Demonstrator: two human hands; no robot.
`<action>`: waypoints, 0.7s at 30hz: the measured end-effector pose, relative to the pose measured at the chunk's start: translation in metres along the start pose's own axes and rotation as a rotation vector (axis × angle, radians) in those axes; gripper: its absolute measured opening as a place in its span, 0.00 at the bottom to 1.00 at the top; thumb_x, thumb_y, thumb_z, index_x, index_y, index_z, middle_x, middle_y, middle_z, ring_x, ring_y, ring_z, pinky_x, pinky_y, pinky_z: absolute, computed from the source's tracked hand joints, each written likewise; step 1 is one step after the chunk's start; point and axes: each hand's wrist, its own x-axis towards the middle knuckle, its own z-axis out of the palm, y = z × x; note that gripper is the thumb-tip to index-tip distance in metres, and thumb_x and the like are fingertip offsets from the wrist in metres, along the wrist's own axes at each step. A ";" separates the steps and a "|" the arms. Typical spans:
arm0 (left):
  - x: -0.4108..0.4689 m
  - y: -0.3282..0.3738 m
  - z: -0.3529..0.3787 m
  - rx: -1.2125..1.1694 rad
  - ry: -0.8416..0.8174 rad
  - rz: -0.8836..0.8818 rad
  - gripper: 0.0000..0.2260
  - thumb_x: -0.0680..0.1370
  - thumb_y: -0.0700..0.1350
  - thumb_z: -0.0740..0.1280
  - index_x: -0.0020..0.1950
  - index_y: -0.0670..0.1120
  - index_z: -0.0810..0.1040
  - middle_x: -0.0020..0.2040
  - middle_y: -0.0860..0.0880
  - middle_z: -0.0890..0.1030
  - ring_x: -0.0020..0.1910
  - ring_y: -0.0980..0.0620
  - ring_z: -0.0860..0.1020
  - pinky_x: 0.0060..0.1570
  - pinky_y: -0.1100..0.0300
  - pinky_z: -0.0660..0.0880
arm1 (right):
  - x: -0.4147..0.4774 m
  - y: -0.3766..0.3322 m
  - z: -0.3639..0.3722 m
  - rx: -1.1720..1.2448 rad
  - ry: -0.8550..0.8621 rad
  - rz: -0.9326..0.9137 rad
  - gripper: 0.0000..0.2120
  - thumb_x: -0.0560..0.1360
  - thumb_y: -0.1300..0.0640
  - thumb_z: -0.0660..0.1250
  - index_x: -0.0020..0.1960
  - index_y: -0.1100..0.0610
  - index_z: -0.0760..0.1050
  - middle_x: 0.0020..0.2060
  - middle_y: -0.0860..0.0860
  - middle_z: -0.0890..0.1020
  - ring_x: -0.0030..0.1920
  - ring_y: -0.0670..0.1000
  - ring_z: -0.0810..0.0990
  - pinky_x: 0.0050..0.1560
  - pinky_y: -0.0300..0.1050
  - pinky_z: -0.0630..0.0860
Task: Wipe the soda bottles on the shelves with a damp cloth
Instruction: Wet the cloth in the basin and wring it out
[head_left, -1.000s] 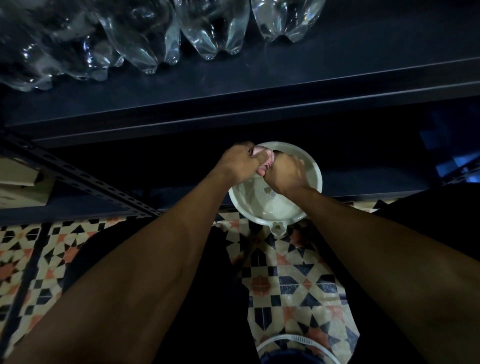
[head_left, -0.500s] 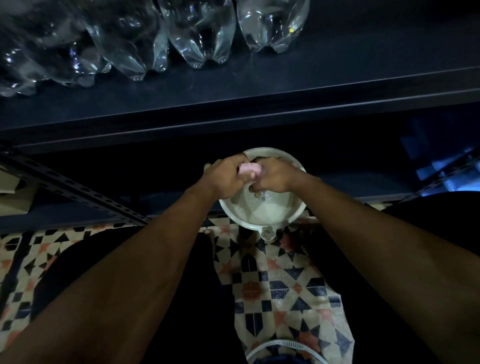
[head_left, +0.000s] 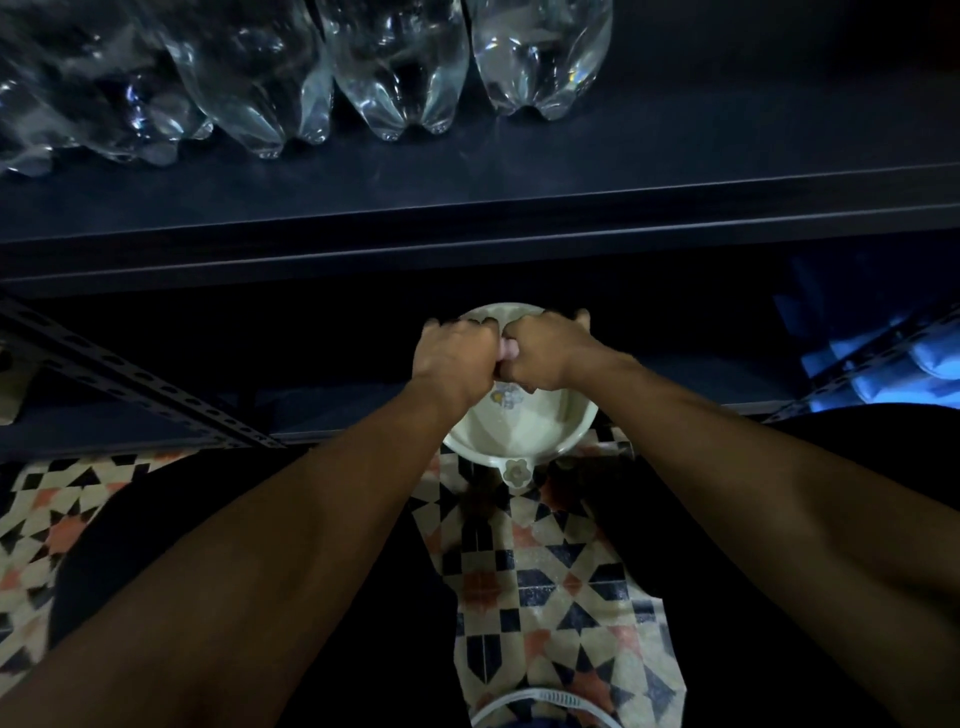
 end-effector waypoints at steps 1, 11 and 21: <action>0.002 -0.001 -0.001 -0.007 0.021 0.005 0.11 0.85 0.49 0.63 0.66 0.49 0.78 0.63 0.45 0.81 0.64 0.43 0.78 0.67 0.48 0.67 | 0.001 0.001 -0.004 0.062 -0.035 0.009 0.11 0.76 0.45 0.69 0.39 0.50 0.79 0.32 0.44 0.84 0.49 0.47 0.80 0.64 0.58 0.65; 0.004 -0.013 -0.015 -0.301 0.219 0.161 0.12 0.80 0.44 0.70 0.63 0.44 0.82 0.77 0.45 0.70 0.74 0.40 0.68 0.72 0.48 0.65 | 0.001 0.040 -0.028 1.091 -0.715 0.093 0.28 0.70 0.40 0.74 0.65 0.50 0.75 0.63 0.59 0.83 0.67 0.59 0.80 0.70 0.61 0.63; 0.016 -0.017 -0.006 -0.291 0.192 0.259 0.20 0.83 0.45 0.69 0.74 0.45 0.74 0.74 0.44 0.75 0.63 0.42 0.81 0.58 0.49 0.80 | 0.000 0.031 -0.021 1.397 -0.773 0.088 0.09 0.76 0.63 0.66 0.38 0.53 0.74 0.28 0.50 0.76 0.27 0.47 0.76 0.44 0.52 0.85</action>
